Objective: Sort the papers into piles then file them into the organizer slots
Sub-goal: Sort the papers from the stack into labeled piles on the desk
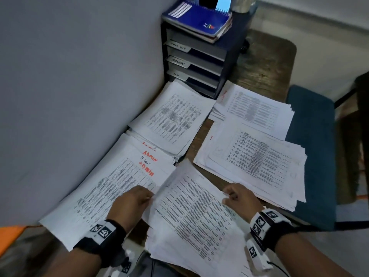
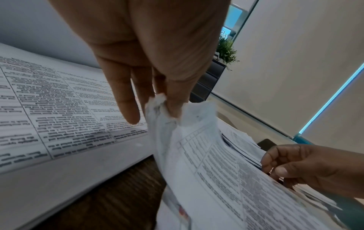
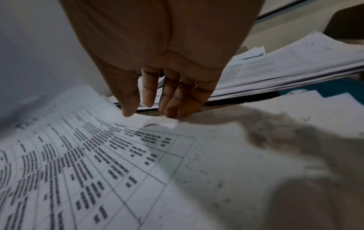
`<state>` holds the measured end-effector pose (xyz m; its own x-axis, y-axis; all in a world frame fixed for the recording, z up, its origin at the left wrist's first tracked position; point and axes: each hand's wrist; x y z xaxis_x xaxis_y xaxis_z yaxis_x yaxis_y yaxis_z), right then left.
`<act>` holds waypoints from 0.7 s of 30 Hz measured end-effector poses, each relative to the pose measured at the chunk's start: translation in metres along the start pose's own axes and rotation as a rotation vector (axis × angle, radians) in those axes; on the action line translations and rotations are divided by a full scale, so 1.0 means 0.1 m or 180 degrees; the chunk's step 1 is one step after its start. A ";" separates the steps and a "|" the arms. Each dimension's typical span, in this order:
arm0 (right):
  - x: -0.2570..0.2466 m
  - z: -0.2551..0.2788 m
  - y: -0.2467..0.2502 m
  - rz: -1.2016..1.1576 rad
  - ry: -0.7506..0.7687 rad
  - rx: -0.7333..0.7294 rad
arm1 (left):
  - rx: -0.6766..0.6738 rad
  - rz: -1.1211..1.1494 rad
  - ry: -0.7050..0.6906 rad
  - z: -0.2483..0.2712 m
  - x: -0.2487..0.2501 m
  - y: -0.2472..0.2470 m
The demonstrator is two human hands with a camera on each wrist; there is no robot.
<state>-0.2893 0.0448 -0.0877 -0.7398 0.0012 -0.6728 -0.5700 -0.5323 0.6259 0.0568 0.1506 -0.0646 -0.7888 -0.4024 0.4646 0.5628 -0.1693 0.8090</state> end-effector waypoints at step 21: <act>-0.16 -0.15 0.17 -0.0655 0.0068 -0.0255 | -0.0072 0.1535 -0.0427 -0.06 0.46 0.08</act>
<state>-0.2823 0.0231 -0.0722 -0.6026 0.0993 -0.7918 -0.6774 -0.5882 0.4418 0.0265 0.1258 -0.0388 -0.4615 -0.3207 0.8272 0.8753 -0.0125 0.4835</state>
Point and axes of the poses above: each hand's wrist, its own z-axis away from the middle knuckle, its own y-axis out of the back of the hand, x = y × z, and after that the axes turned 9 degrees about y, right-handed
